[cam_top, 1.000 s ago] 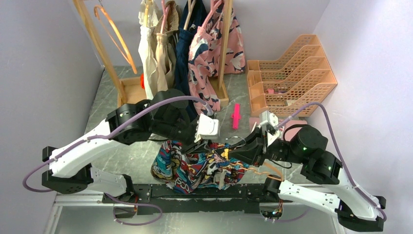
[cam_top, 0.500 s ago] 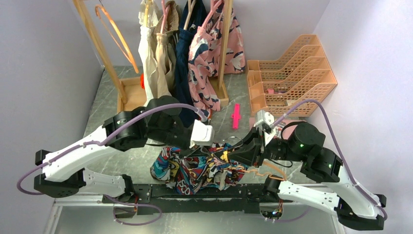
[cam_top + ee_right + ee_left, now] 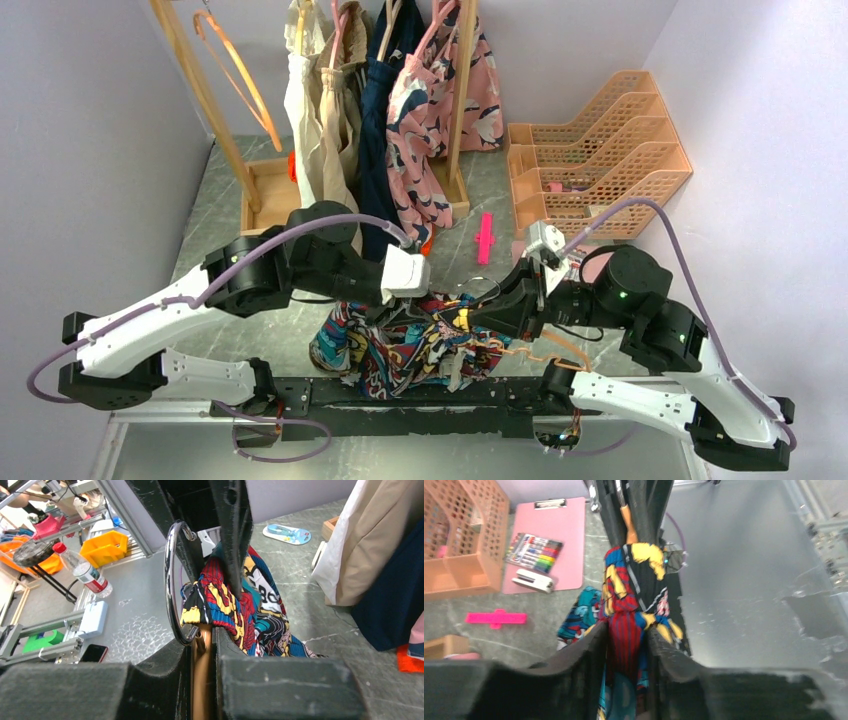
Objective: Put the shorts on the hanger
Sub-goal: Hang the shorts on the hanger.
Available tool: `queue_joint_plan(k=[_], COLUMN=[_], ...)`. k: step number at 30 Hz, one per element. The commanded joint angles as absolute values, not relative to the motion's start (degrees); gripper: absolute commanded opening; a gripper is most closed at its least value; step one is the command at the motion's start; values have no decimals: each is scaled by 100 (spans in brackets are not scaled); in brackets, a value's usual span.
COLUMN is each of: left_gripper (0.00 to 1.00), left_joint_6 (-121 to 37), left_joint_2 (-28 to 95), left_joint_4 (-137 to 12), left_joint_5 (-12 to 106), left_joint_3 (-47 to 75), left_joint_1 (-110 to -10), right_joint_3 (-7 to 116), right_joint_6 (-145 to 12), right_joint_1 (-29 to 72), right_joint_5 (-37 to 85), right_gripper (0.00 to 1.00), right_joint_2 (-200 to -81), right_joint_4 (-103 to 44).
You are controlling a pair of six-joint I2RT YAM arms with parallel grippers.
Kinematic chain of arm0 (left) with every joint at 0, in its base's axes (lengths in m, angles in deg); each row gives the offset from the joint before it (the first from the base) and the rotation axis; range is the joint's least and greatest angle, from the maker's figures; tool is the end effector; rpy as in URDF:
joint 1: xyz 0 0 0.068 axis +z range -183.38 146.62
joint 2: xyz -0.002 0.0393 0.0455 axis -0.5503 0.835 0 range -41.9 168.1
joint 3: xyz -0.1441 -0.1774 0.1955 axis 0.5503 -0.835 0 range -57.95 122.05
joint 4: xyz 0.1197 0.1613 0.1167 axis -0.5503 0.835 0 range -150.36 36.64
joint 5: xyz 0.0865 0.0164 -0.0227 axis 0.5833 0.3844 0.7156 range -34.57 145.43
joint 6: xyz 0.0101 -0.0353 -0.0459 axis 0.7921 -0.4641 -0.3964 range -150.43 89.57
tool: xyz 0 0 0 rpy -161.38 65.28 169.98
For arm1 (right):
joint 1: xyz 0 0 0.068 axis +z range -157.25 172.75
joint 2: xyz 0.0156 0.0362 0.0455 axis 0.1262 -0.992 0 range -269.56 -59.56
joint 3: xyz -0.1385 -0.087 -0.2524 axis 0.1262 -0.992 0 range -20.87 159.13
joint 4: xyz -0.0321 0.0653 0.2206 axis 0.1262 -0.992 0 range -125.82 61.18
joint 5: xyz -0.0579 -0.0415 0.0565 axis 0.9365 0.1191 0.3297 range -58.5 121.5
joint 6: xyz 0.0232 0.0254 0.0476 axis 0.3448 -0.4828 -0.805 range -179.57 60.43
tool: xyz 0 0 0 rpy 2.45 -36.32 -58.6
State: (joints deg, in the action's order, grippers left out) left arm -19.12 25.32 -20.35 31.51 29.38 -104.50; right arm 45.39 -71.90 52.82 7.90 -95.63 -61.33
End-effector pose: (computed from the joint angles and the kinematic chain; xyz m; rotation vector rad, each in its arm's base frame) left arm 0.0461 -0.1879 0.4747 1.5596 1.3241 -1.0794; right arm 0.0105 0.0526 0.4407 -1.0220 1.4481 1.2786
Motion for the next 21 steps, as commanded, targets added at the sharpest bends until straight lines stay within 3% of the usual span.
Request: queue_joint_plan(k=[1,7,10,11,12,14,15,18,21], left_gripper=[47,63,64,61,50,14,8,7,7], left_joint_6=[-1982,-1982,-1943,-1914,-1867,-1832,-1824,-1827,-1851], left_joint_2=[2502,2673,2682,2706,2740,2814,2837,2784,2621], left_joint_4=[-2064,-1744,-1673,-1619,-1548,-1435,-1407,-1488,-1722], left_joint_5=[3287,3074,3095,3079,3047,3044,3058,3148,3307], left_joint_3=[3067,3141,3105,3115,3151,3209,3228,3187,3094], left_joint_1=[-10413,-10413,-10413,-10414,-10408,-10413,-10409,-10413,-10414], right_joint_3=[4796,4731,4740,4749,4766,4794,4821,4913,5045], right_joint_6=[-7139,-7104,-7083,-7074,-7066,-7048,-7039,-7012,-6983], right_joint_1=[5301,5291,5295,5300,5294,5300,5296,5295,5294], right_joint_5=[700,592,543,526,522,526,526,530,541], right_gripper=[0,0,0,0,0,0,0,2,28], right_joint_2=[-9419,-9419,-9444,-9455,-9460,-9480,-9491,-9526,-9575], right_joint_4=[-5762,-5612,-5622,-5630,-5637,-5669,-5701,-5874,-6136])
